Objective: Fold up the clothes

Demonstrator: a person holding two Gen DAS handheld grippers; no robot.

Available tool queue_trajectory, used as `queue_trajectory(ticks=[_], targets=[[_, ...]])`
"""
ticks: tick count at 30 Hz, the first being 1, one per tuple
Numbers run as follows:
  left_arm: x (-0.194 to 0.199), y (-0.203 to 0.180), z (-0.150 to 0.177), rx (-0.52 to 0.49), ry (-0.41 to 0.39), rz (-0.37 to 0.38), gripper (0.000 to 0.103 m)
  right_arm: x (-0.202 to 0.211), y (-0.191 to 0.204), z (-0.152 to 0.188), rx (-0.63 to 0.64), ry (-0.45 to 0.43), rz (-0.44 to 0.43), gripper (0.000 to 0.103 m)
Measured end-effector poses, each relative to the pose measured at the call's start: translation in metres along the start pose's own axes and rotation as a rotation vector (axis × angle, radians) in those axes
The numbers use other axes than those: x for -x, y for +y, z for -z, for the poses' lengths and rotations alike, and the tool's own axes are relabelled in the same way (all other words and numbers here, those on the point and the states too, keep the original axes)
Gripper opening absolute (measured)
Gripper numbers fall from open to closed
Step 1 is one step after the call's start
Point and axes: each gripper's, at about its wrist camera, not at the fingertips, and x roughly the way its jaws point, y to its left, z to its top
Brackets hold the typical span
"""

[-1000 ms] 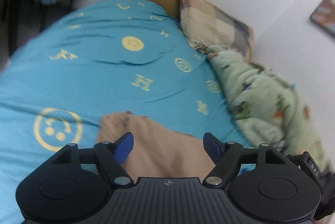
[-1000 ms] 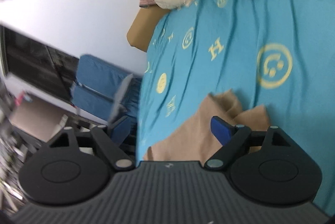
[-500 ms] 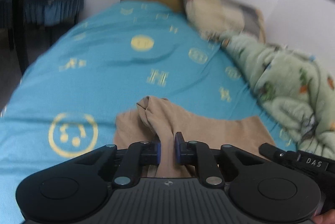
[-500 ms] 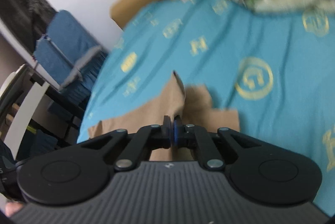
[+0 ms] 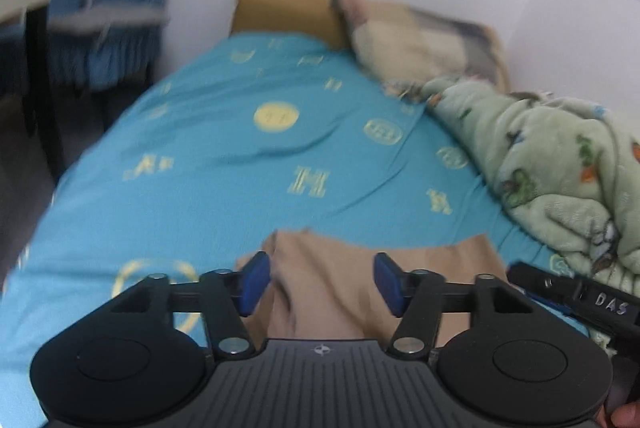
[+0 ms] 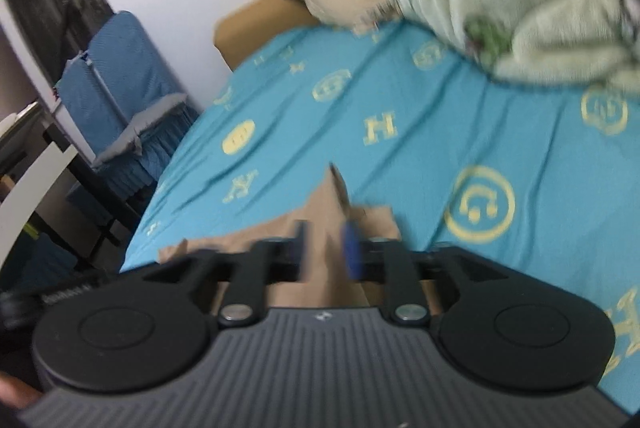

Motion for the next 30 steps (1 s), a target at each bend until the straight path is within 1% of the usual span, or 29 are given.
queue_trajectory(ticks=[1, 2, 3, 4, 6, 7, 8, 11, 13, 16, 19, 22, 25, 27, 29, 30], targets=[[0.000, -0.005, 0.000, -0.025, -0.009, 0.003, 0.065, 0.002, 0.003, 0.000, 0.021, -0.020, -0.012, 0.075], [-0.003, -0.008, 0.001, -0.043, -0.003, 0.002, 0.065, 0.002, 0.006, 0.000, 0.042, -0.038, -0.026, 0.074], [-0.008, -0.011, 0.003, -0.055, 0.011, -0.002, 0.065, 0.003, 0.008, 0.000, 0.064, -0.055, -0.040, 0.073], [-0.012, -0.013, 0.006, -0.068, 0.025, -0.006, 0.065, 0.002, 0.010, 0.000, 0.090, -0.059, -0.054, 0.068], [-0.020, -0.012, 0.011, -0.074, 0.054, -0.015, 0.064, -0.007, 0.013, 0.002, 0.129, -0.045, -0.061, 0.060], [-0.024, -0.010, 0.013, -0.073, 0.069, -0.020, 0.064, -0.014, 0.013, 0.003, 0.137, -0.021, -0.054, 0.053], [-0.028, -0.008, 0.016, -0.072, 0.084, -0.026, 0.064, -0.023, 0.012, 0.006, 0.142, 0.014, -0.042, 0.050], [-0.039, -0.002, 0.023, -0.070, 0.128, -0.041, 0.065, -0.049, 0.007, 0.018, 0.149, 0.133, 0.012, 0.050], [-0.044, 0.001, 0.027, -0.070, 0.150, -0.050, 0.065, -0.052, 0.008, 0.024, 0.158, 0.160, 0.024, 0.050], [-0.033, -0.004, 0.025, -0.110, 0.138, -0.067, 0.064, -0.040, 0.014, 0.024, 0.159, 0.166, 0.038, 0.050], [-0.012, -0.010, 0.026, -0.142, 0.124, -0.047, 0.064, -0.014, 0.020, 0.025, 0.151, 0.147, 0.047, 0.050], [0.009, -0.015, 0.032, -0.149, 0.137, -0.039, 0.064, 0.012, 0.027, 0.026, 0.168, 0.122, 0.060, 0.051], [0.018, -0.018, 0.041, -0.141, 0.177, -0.056, 0.065, 0.029, 0.026, 0.029, 0.162, 0.121, 0.062, 0.051], [0.016, -0.016, 0.047, -0.121, 0.205, -0.066, 0.065, 0.025, 0.024, 0.036, 0.161, 0.176, 0.072, 0.051], [0.015, -0.013, 0.050, -0.104, 0.222, -0.074, 0.070, 0.018, 0.022, 0.044, 0.162, 0.238, 0.084, 0.051], [0.016, -0.012, 0.050, -0.095, 0.223, -0.077, 0.070, 0.017, 0.020, 0.046, 0.155, 0.251, 0.085, 0.051]])
